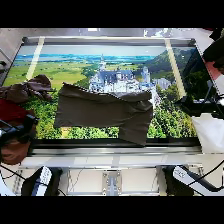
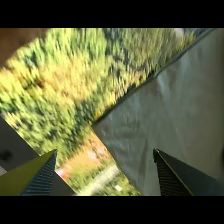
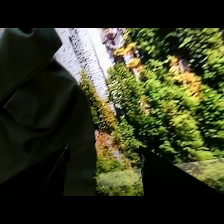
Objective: Fold the shirts.
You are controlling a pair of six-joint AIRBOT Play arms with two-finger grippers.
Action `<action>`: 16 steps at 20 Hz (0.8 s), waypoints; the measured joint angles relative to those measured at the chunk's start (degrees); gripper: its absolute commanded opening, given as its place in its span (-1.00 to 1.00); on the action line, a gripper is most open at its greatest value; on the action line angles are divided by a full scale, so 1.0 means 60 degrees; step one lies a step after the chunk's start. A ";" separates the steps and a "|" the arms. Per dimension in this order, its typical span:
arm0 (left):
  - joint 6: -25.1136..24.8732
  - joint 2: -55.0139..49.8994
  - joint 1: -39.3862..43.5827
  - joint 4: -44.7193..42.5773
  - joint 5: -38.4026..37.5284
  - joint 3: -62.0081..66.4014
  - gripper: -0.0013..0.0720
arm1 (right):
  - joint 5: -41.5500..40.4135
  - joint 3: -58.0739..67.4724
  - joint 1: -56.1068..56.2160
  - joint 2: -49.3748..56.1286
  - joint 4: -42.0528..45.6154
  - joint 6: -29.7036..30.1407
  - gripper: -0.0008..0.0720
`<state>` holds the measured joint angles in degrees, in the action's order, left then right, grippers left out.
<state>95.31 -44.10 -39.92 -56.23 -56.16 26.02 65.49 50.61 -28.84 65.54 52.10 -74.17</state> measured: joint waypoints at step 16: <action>-0.3432 -0.3140 -0.0189 0.4575 0.0772 -0.0969 0.47 | 0.1096 0.1217 -0.0076 0.0342 -0.2364 0.1049 0.36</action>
<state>74.72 -62.94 -41.06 -28.77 -51.53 20.21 72.07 57.91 -29.30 67.59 37.91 -67.88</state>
